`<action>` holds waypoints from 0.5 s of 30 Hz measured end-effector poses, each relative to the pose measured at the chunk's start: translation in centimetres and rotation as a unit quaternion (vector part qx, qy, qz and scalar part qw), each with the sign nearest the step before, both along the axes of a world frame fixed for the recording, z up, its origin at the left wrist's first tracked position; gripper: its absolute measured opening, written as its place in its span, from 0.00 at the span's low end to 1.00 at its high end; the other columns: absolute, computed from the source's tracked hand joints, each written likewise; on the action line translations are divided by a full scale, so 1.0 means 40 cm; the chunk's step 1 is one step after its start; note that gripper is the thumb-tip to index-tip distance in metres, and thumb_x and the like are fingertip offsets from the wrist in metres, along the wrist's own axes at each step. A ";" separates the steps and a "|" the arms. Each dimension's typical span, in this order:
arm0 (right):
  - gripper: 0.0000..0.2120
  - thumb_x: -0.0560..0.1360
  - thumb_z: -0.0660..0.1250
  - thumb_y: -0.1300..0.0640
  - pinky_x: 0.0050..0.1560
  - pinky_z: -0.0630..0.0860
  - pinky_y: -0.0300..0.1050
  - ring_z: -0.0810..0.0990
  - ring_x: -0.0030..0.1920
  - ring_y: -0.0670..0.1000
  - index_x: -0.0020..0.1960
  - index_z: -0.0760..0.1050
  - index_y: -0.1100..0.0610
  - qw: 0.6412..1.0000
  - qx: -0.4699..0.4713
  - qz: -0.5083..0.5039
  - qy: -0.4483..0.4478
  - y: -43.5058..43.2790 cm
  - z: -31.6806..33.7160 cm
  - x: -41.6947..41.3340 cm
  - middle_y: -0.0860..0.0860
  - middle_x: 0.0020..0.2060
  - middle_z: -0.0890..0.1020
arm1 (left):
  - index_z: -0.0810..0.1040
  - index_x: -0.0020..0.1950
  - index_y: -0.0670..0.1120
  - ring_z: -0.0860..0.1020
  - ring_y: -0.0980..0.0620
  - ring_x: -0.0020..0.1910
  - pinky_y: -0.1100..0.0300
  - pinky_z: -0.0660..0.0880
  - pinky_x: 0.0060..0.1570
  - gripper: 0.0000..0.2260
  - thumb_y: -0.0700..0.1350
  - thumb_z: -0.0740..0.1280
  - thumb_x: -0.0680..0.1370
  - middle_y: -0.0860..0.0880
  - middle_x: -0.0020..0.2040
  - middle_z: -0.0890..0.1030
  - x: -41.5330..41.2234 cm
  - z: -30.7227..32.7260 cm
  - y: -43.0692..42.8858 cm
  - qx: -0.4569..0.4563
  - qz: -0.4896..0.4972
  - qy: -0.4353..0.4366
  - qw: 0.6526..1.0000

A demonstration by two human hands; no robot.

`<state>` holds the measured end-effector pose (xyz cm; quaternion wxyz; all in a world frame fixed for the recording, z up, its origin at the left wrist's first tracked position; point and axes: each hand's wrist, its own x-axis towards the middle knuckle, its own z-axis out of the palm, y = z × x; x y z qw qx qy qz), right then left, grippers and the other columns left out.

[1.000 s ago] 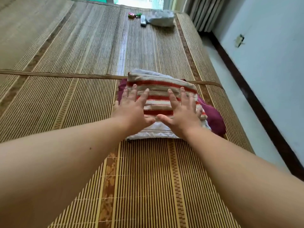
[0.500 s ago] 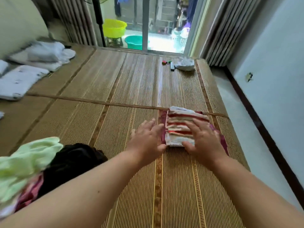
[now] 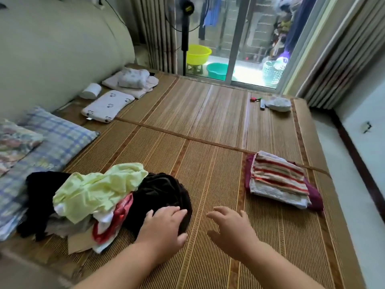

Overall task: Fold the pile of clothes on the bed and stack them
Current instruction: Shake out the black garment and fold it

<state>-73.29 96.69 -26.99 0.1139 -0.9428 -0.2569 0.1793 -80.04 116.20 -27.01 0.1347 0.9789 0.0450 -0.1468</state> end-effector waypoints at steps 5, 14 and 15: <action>0.22 0.77 0.61 0.43 0.73 0.51 0.63 0.68 0.69 0.45 0.70 0.67 0.42 0.999 0.021 0.014 0.047 0.083 -0.027 -0.036 0.42 0.68 0.70 | 0.60 0.75 0.58 0.59 0.56 0.74 0.48 0.55 0.73 0.27 0.60 0.58 0.77 0.58 0.74 0.63 -0.096 -0.024 0.092 0.006 0.037 0.053 0.998; 0.22 0.76 0.61 0.41 0.68 0.68 0.51 0.73 0.63 0.46 0.69 0.69 0.43 0.991 0.001 -0.037 0.126 0.267 -0.169 -0.026 0.43 0.64 0.74 | 0.65 0.73 0.57 0.70 0.54 0.67 0.54 0.65 0.66 0.26 0.59 0.60 0.75 0.57 0.67 0.72 -0.069 -0.165 0.272 -0.049 0.066 0.107 0.991; 0.22 0.76 0.61 0.41 0.67 0.67 0.51 0.73 0.64 0.46 0.69 0.68 0.43 0.990 -0.002 -0.045 0.133 0.296 -0.197 -0.023 0.42 0.64 0.74 | 0.65 0.73 0.57 0.69 0.53 0.67 0.54 0.65 0.66 0.26 0.59 0.60 0.75 0.57 0.67 0.72 -0.053 -0.193 0.288 -0.049 0.055 0.121 0.990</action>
